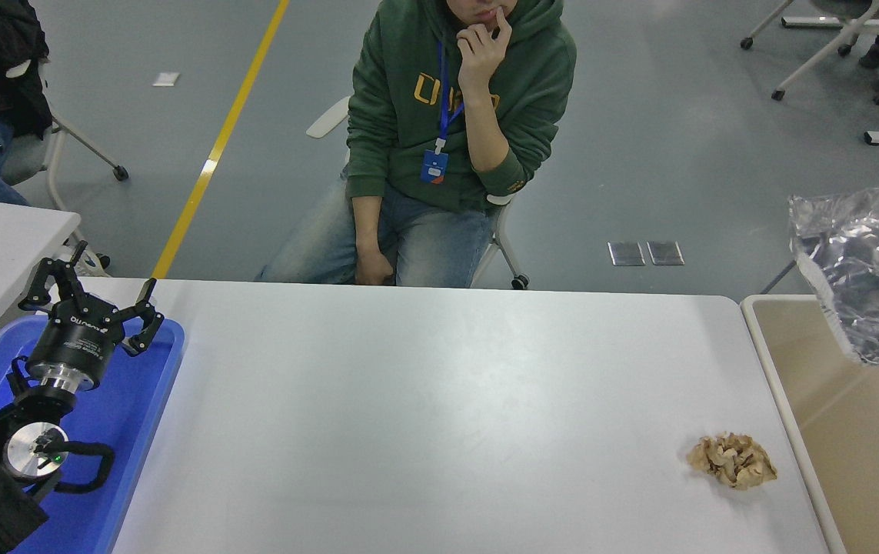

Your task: Clean the table surface

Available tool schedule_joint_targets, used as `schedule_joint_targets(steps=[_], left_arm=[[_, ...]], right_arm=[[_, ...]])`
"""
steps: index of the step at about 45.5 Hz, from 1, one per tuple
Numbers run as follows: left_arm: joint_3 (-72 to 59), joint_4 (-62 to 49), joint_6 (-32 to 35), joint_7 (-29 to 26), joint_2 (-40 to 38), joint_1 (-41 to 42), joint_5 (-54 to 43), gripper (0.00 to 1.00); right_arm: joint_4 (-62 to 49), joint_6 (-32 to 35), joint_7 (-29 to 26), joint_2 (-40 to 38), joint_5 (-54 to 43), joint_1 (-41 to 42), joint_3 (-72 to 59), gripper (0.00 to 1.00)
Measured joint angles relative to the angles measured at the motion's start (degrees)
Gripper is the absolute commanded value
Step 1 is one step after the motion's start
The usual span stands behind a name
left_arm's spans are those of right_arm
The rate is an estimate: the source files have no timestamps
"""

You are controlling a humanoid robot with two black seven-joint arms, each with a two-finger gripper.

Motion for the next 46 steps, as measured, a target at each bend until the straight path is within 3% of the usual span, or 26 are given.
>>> schedule_joint_targets(steps=[21, 46], left_arm=[[0.0, 0.0, 0.0, 0.0, 0.0, 0.0, 0.0, 1.00], [0.0, 0.0, 0.0, 0.0, 0.0, 0.0, 0.0, 1.00]], right_arm=[[-22.7, -11.7, -0.1, 13.4, 13.8, -15.0, -0.4, 0.00], [-51.4, -23.9, -0.3, 37.6, 30.9, -28.1, 0.0, 0.00]])
